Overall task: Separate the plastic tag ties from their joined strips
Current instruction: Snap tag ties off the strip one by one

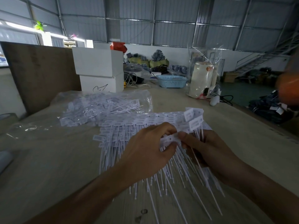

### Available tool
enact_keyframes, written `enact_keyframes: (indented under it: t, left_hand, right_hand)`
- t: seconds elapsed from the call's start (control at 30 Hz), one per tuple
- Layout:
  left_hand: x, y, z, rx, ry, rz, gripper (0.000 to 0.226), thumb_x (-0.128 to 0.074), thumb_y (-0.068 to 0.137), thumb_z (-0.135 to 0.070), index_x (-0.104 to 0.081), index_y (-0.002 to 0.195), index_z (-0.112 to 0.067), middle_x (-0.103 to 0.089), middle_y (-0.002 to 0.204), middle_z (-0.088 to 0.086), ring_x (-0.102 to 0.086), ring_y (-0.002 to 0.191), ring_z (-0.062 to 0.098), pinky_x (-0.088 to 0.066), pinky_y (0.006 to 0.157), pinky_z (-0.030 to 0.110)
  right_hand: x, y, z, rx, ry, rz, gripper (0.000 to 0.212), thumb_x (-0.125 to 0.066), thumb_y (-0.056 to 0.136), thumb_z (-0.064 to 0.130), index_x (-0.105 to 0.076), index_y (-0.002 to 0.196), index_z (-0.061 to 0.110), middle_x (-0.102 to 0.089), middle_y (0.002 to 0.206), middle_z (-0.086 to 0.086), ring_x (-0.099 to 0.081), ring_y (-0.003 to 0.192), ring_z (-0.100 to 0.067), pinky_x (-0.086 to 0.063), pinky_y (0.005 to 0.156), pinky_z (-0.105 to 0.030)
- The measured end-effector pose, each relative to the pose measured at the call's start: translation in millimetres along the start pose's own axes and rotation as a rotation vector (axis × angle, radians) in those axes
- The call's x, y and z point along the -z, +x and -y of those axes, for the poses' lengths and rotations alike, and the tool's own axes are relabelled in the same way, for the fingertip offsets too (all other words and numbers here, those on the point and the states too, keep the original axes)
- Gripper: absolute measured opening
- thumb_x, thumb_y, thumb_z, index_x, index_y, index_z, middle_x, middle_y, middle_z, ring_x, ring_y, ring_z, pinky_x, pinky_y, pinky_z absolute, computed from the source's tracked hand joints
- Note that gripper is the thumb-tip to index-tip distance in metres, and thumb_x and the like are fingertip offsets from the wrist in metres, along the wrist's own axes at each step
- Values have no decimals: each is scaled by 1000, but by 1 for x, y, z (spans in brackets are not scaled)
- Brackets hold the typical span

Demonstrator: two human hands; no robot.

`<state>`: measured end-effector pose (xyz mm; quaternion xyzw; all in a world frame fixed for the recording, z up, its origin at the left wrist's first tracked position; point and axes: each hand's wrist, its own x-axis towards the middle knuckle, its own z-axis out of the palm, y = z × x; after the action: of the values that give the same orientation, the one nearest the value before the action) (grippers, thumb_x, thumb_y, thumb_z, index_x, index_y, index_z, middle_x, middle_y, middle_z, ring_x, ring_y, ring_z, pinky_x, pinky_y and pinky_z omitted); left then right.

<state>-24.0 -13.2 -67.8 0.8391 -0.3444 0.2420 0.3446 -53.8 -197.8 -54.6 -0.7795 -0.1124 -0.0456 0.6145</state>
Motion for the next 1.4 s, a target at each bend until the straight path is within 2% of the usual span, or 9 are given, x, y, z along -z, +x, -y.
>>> enact_keyframes:
  t: [0.1, 0.23, 0.37, 0.6, 0.73, 0.83, 0.97, 1.13, 1.4]
  left_hand:
    - [1, -1, -6, 2, 24, -9, 18, -57, 87, -38, -63, 103, -32, -66, 89, -15, -60, 80, 5, -52, 66, 35]
    - [3, 0, -8, -10, 143, -61, 14, -61, 89, -42, -60, 101, -34, -59, 84, -18, -54, 77, 5, -49, 64, 31]
    - [0, -2, -10, -63, 192, -128, 25, -56, 91, -40, -65, 110, -28, -66, 88, -12, -58, 78, 10, -53, 63, 33]
    - [-1, -1, 8, -59, 66, 59, 49, -53, 98, -28, -45, 146, -25, -60, 126, -7, -54, 113, 11, -48, 94, 34]
    - [-1, -3, 8, -22, 87, -39, 37, -54, 96, -37, -50, 132, -35, -67, 110, -3, -62, 94, 17, -52, 77, 39]
    - [1, 0, 7, -59, 58, -66, 26, -53, 95, -33, -53, 121, -32, -69, 100, -3, -61, 85, 13, -50, 70, 34]
    - [3, 1, 11, -80, -79, 11, 29, -56, 95, -22, -65, 122, -18, -71, 113, -5, -66, 102, 11, -52, 84, 34]
    - [3, 2, 14, -59, -206, 69, 26, -58, 98, -11, -68, 121, -15, -72, 110, -11, -65, 102, -5, -49, 87, 13]
    - [0, 5, 18, 45, -480, 98, 21, -62, 93, -12, -71, 111, -6, -75, 93, -1, -72, 80, 14, -55, 74, 29]
  right_hand:
    - [-3, -1, 1, 102, -108, -15, 37, -60, 89, 43, -61, 57, 22, -38, 45, 5, -32, 38, -8, -28, 42, -18]
    - [-3, 0, 0, -35, 81, -43, 35, -64, 81, 48, -61, 59, 21, -43, 50, -3, -34, 40, -13, -26, 41, -21]
    - [-1, 2, -1, -100, 234, -5, 33, -68, 80, 45, -60, 62, 17, -32, 55, -4, -27, 46, -16, -18, 44, -27]
    - [4, 4, -1, -147, 373, -7, 34, -65, 90, 37, -59, 63, 17, -22, 61, -3, -21, 46, -13, -20, 39, -22]
    - [3, 2, 1, -131, 404, 35, 34, -63, 91, 35, -57, 64, 15, -16, 67, -8, -21, 43, -12, -22, 38, -21]
    - [2, -2, 6, -25, 232, 17, 35, -62, 86, 44, -58, 61, 21, -33, 53, 0, -30, 40, -12, -26, 39, -21]
    - [0, -4, 8, 256, -249, -59, 37, -53, 90, 47, -55, 57, 31, -40, 48, 5, -34, 41, -6, -29, 45, -19]
    - [2, -4, 4, 310, -269, -38, 39, -49, 91, 48, -50, 57, 30, -37, 49, 2, -32, 43, -9, -27, 46, -22]
    - [1, -2, 4, 437, -422, -30, 33, -47, 94, 42, -56, 65, 55, -44, 50, 14, -37, 44, -3, -26, 48, -12]
